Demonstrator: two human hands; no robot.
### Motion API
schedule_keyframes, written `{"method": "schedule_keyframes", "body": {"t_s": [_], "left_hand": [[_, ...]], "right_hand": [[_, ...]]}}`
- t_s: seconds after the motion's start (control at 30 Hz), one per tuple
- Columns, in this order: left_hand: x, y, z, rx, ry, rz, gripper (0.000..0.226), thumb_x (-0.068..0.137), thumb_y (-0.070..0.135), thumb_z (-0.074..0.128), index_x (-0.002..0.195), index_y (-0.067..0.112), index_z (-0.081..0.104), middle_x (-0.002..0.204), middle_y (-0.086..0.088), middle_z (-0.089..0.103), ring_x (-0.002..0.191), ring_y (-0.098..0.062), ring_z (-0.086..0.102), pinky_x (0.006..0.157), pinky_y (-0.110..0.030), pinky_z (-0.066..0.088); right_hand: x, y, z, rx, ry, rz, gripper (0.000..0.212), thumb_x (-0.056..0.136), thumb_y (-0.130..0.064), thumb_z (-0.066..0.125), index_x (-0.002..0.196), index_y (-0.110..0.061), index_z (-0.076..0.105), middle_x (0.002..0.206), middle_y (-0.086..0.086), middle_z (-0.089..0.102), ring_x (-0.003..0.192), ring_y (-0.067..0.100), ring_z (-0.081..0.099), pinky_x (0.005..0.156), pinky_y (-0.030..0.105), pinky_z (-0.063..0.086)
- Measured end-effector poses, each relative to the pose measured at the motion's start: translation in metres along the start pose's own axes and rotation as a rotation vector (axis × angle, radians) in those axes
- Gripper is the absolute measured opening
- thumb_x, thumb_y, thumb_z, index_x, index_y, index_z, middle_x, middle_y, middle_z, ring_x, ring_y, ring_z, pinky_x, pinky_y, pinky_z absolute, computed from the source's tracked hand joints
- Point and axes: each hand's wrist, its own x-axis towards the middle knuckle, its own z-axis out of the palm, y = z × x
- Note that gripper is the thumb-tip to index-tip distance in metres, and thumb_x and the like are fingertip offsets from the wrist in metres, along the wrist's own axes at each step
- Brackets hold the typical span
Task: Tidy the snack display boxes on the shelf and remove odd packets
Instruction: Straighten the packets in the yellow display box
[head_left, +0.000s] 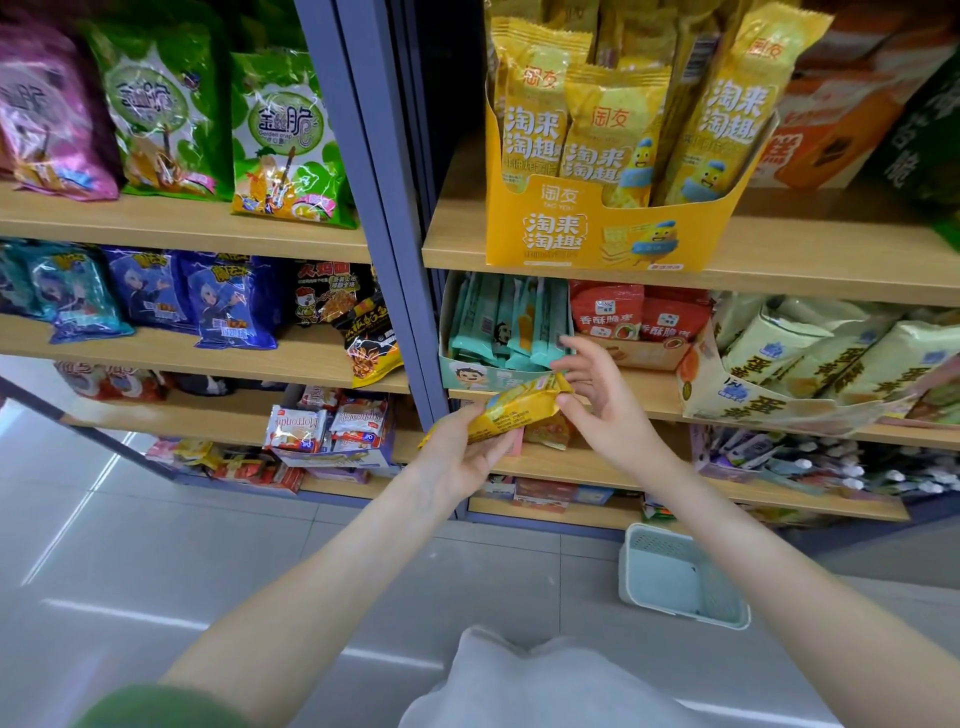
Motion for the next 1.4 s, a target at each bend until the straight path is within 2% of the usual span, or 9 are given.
{"method": "schedule_keyframes", "body": {"t_s": [0.1,0.2,0.33,0.47,0.6,0.73,1.13,1.27,1.4], "left_hand": [[0.001,-0.002,0.0,-0.036,-0.089,-0.019,0.013,0.097,0.004,0.054,0.109,-0.001,0.056,0.11,-0.029,0.062,0.113,-0.04,0.06,0.085,-0.043,0.055],[0.005,-0.003,-0.002,-0.089,-0.167,-0.007,0.013,0.1,0.001,0.046,0.109,-0.003,0.053,0.109,-0.028,0.061,0.125,-0.04,0.052,0.096,-0.051,0.045],[0.015,-0.003,-0.01,-0.08,-0.264,0.078,0.019,0.102,0.002,0.04,0.114,0.0,0.054,0.108,-0.02,0.065,0.124,-0.033,0.054,0.097,-0.049,0.046],[0.016,-0.003,-0.014,-0.021,-0.428,0.133,0.021,0.103,0.006,0.036,0.113,0.003,0.054,0.101,-0.015,0.072,0.095,-0.023,0.071,0.078,-0.036,0.06],[0.016,-0.007,-0.016,0.03,-0.508,0.176,0.023,0.102,0.008,0.036,0.117,0.01,0.053,0.105,-0.009,0.072,0.094,-0.02,0.071,0.085,-0.034,0.057],[0.011,-0.005,-0.015,0.149,-0.513,0.17,0.039,0.091,0.034,0.051,0.121,0.011,0.057,0.124,-0.015,0.062,0.113,-0.026,0.061,0.107,-0.041,0.04],[-0.003,0.005,-0.009,0.463,-0.522,0.49,0.028,0.087,0.015,0.062,0.113,0.011,0.05,0.104,-0.008,0.069,0.094,-0.024,0.068,0.082,-0.038,0.059],[-0.024,0.017,0.009,0.825,-0.409,0.719,0.028,0.089,0.015,0.068,0.11,0.026,0.052,0.105,-0.001,0.071,0.098,-0.02,0.069,0.084,-0.039,0.058],[-0.052,0.039,0.037,1.127,-0.383,1.051,0.016,0.097,0.021,0.056,0.088,0.031,0.048,0.081,0.025,0.065,0.075,0.008,0.06,0.069,-0.014,0.046]], "right_hand": [[0.002,-0.002,-0.003,0.146,0.052,0.047,0.074,0.089,0.013,0.055,0.14,-0.034,0.03,0.12,0.006,0.055,0.106,0.013,0.055,0.098,0.029,0.046],[0.003,-0.005,-0.008,0.307,0.004,0.114,0.078,0.084,0.015,0.059,0.144,-0.026,0.03,0.12,0.009,0.055,0.097,0.013,0.059,0.091,0.031,0.05],[0.0,-0.008,-0.02,0.463,-0.102,0.269,0.054,0.081,-0.009,0.059,0.133,-0.024,0.05,0.119,0.003,0.06,0.095,0.01,0.059,0.085,0.026,0.049],[-0.002,-0.008,-0.021,0.318,-0.224,0.486,0.047,0.083,-0.041,0.063,0.128,-0.029,0.056,0.124,-0.001,0.063,0.111,0.017,0.061,0.087,0.031,0.052],[-0.007,-0.008,-0.019,0.393,-0.355,0.535,0.051,0.081,-0.028,0.063,0.131,-0.022,0.054,0.118,-0.001,0.068,0.102,0.014,0.066,0.08,0.027,0.052],[-0.011,-0.005,-0.017,0.321,-0.32,0.488,0.04,0.093,-0.011,0.059,0.128,-0.029,0.055,0.126,0.003,0.063,0.112,0.016,0.062,0.095,0.032,0.051],[-0.008,-0.018,-0.02,0.066,-0.415,0.361,0.05,0.094,-0.005,0.057,0.133,-0.035,0.047,0.138,-0.01,0.054,0.125,0.006,0.052,0.104,0.029,0.043],[0.005,-0.052,-0.01,-0.222,-0.229,0.21,0.07,0.085,-0.028,0.072,0.145,-0.029,0.036,0.128,-0.008,0.053,0.116,0.008,0.054,0.098,0.029,0.047],[0.021,-0.097,-0.008,-0.201,-0.032,0.08,0.07,0.08,-0.026,0.077,0.139,-0.029,0.04,0.114,-0.011,0.06,0.1,0.007,0.06,0.085,0.028,0.051]]}}
